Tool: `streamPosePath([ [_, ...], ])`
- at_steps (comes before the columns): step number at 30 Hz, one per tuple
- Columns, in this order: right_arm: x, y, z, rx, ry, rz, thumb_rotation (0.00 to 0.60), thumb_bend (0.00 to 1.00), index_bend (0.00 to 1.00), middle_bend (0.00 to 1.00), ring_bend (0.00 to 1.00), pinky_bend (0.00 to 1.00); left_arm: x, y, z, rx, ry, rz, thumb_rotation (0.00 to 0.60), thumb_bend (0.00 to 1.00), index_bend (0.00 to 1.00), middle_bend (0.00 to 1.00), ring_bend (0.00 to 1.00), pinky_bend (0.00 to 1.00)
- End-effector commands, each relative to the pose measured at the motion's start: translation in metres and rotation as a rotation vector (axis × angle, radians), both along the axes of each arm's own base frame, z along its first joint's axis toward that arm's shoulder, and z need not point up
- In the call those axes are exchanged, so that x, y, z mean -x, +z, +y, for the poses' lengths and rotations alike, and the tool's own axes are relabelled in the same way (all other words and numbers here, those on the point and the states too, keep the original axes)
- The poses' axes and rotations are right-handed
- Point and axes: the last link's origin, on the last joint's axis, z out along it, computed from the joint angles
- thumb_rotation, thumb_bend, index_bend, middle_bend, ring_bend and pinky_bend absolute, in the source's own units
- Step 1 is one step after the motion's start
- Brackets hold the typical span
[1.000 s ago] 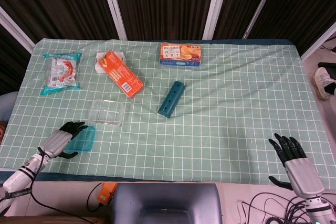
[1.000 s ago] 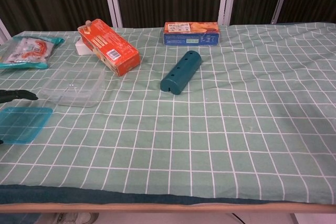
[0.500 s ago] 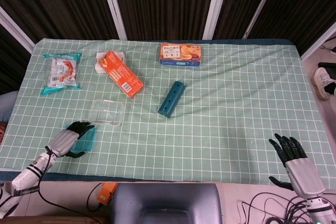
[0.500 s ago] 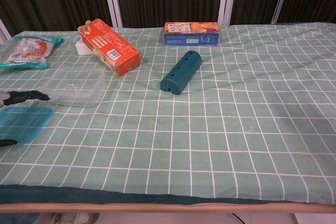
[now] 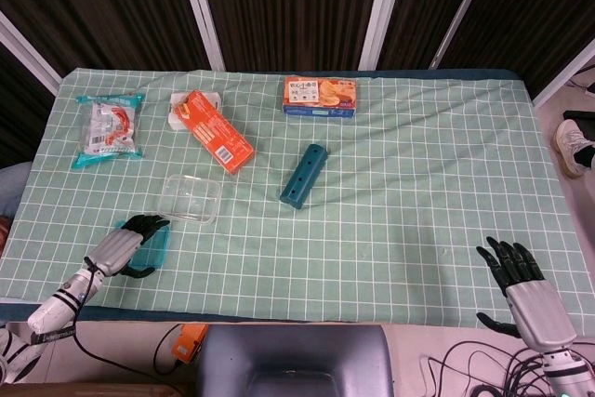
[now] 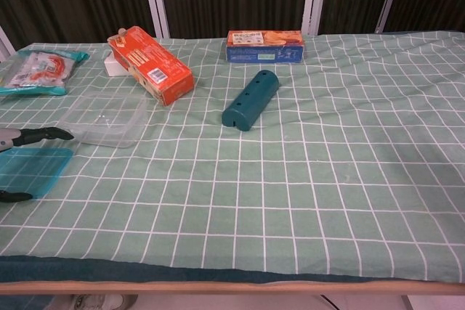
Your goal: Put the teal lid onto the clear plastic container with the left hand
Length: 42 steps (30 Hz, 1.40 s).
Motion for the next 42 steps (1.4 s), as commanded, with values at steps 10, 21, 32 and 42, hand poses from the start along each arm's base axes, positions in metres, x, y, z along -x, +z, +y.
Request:
streamPosePath([
  [10, 0.000, 0.000, -0.001, -0.001, -0.002, 0.001, 0.600, 0.16, 0.00, 0.00, 0.00, 0.00, 0.005, 0.000, 0.003, 0.011, 0.031, 0.021, 0.600, 0.22, 0.00, 0.00, 0.00, 0.00],
  [21, 0.000, -0.001, 0.000, -0.002, -0.002, 0.001, 0.600, 0.16, 0.00, 0.00, 0.00, 0.00, 0.008, 0.001, 0.006, 0.031, 0.074, 0.004, 0.600, 0.21, 0.00, 0.07, 0.19, 0.05],
  [32, 0.000, 0.000, 0.000, -0.001, -0.001, -0.001, 0.600, 0.16, 0.00, 0.00, 0.00, 0.00, 0.012, -0.001, 0.006, 0.036, 0.084, 0.005, 0.600, 0.21, 0.00, 0.14, 0.25, 0.24],
  [42, 0.000, 0.000, 0.000, -0.005, -0.001, -0.001, 0.600, 0.16, 0.00, 0.00, 0.00, 0.00, 0.016, -0.001, 0.007, 0.029, 0.093, 0.018, 0.600, 0.22, 0.00, 0.28, 0.49, 0.47],
])
